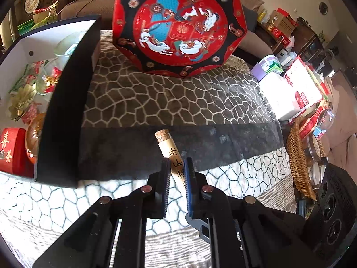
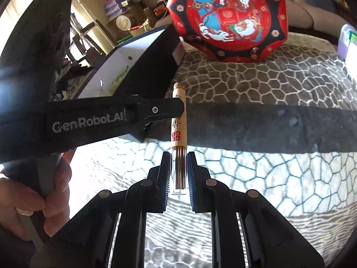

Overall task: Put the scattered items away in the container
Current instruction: 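Grasp the incense tube with the right tool and lift it, then lower the incense tube into the white box and open the right tool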

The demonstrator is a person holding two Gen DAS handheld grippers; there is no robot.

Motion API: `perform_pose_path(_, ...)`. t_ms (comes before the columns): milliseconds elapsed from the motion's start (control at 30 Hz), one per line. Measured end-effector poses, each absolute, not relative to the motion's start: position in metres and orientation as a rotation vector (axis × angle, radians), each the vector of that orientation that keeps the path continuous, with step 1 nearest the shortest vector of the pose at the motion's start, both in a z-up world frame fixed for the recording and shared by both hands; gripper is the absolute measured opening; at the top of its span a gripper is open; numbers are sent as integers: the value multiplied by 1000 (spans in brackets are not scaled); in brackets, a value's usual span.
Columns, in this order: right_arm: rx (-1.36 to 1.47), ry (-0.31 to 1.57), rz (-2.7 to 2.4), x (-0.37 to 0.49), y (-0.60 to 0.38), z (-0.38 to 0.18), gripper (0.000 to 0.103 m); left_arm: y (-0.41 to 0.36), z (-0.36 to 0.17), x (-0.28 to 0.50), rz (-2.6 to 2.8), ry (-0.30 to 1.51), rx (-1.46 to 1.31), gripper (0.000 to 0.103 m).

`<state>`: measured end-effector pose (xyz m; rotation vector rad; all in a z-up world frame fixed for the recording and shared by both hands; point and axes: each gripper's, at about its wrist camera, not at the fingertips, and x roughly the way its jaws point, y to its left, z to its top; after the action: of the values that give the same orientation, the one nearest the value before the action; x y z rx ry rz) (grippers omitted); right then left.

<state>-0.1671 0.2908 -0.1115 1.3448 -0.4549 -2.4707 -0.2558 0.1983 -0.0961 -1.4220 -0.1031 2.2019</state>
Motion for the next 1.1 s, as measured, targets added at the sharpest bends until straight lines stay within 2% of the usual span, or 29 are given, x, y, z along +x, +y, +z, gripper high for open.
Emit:
perform_pose_path(267,1331,-329,-2473,-182,227,-63,14,116,-45,-249,2275,-246,-1280,12)
perform_pose_path(433,1344,-311,-2478,-214,193,-44,14,44,-18,-253,2366,-433,-1146,12)
perform_pose_path(567,1361,-351,-2489,-255,169,-39,14,-4,-26,-262,2433,-540,-1135,12)
perform_pose_path(833,1432,-455,-2505,-358,131,-64,14,-41,-59,-289,2494,-568,-1129,13)
perform_pose_path(900,1451,-445,-2510,-384,119,-71,14,-46,-66,-294,2470,-577,-1136,19)
perform_pose_path(1033,1534,-459,-2502,-435,99,-91,14,-62,-67,-307,2418,-644,-1125,21)
perform_pose_path(1100,1562,-469,-2518,-456,91,-100,14,-72,-72,-309,2464,-680,-1138,29)
